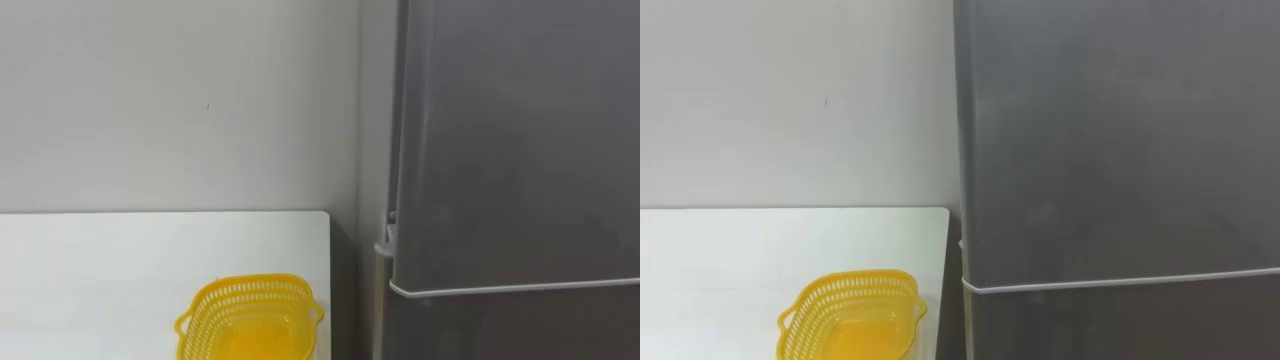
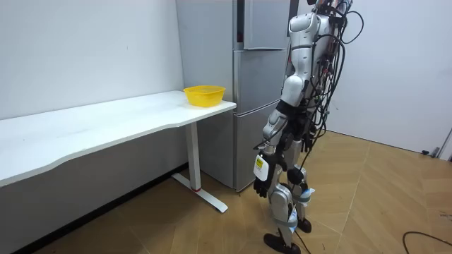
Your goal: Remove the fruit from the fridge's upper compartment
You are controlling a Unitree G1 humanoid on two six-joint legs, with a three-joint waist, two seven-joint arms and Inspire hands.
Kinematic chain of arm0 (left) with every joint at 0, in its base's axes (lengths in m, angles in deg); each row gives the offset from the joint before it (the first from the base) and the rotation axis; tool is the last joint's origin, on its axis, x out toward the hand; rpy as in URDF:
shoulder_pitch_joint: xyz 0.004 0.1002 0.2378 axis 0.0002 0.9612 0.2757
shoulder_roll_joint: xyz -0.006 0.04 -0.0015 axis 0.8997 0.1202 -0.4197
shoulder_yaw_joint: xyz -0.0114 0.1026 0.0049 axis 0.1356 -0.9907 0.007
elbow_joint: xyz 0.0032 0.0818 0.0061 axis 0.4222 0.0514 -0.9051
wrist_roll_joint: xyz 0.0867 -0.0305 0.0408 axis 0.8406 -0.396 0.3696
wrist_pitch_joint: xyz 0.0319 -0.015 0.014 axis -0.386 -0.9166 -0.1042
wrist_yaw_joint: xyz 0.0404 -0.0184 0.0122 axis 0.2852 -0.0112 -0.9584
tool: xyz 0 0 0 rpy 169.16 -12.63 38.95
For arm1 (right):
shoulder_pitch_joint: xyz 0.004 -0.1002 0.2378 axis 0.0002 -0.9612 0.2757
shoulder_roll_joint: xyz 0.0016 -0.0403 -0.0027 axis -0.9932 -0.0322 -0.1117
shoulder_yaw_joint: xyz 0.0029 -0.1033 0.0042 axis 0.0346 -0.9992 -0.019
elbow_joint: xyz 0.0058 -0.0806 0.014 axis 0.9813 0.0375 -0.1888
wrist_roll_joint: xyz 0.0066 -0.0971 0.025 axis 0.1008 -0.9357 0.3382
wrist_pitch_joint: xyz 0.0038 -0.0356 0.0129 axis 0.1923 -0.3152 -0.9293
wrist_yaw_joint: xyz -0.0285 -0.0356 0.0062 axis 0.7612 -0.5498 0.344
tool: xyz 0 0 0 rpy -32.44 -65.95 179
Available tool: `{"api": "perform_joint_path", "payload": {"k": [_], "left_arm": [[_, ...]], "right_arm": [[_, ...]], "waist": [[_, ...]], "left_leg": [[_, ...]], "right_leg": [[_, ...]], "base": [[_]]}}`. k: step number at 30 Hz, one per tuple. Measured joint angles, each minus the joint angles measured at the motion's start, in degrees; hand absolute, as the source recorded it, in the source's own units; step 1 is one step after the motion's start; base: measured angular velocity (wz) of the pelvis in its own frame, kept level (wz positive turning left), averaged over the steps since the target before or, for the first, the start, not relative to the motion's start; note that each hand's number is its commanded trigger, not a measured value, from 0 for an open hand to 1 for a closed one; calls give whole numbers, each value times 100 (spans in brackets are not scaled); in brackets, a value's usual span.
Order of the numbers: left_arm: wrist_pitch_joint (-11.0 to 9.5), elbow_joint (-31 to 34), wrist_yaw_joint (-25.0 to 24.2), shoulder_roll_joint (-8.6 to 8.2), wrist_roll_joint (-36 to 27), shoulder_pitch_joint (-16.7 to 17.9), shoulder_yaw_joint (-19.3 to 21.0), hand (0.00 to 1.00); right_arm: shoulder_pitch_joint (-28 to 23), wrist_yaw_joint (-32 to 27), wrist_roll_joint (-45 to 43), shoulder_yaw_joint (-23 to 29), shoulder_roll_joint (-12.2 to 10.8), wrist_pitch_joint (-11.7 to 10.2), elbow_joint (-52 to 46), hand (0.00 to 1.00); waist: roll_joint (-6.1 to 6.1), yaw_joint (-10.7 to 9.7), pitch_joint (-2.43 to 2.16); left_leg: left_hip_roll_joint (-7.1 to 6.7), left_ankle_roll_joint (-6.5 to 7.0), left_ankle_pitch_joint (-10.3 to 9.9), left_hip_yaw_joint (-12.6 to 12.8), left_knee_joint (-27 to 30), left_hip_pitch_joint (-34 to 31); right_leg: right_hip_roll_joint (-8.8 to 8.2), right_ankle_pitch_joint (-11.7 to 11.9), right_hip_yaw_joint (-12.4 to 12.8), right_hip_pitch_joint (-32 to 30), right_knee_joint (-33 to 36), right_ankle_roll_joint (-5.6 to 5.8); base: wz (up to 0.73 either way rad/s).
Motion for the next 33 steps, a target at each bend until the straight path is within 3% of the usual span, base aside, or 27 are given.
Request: {"api": "perform_joint_path", "payload": {"k": [9,13,22,25,29,33], "left_arm": [[-39,-21,84,0,-13,3,41,0],[-90,-18,237,-6,-224,14,324,0],[-446,-34,823,-64,-760,109,763,0],[-514,-38,1059,-144,-1193,152,995,0],[-589,-40,1450,-156,-2326,152,1451,0],[-656,400,2000,-176,-3946,117,2086,0]], "right_arm": [[-26,-189,87,89,-9,-7,-122,0],[-12,-397,246,231,-6,-69,-136,0],[-14,-643,438,454,-3,-273,-156,0],[-35,-691,494,463,-2,-331,-156,0],[-49,-788,525,713,9,-376,-109,0],[-47,-836,561,1100,2,-390,-124,0]], "waist": [[-17,-11,-2],[-12,-1,-1],[-8,1,-3],[-5,-4,-5],[11,26,-7],[38,29,-17]], "left_leg": [[2,0,0,4,1,15],[4,0,0,5,1,18],[0,0,0,4,11,-7],[-2,0,-1,-1,11,-12],[-1,0,-1,-2,4,-31],[-2,0,-1,-25,-22,-19]], "right_leg": [[1,1,3,23,-5,-1],[2,1,14,17,2,-1],[-3,-1,-20,5,6,0],[-10,0,-54,8,5,-1],[-17,0,-98,-4,1,-1],[-19,0,-151,22,9,-1]], "base": [[0],[0],[0],[1],[5],[5]]}}
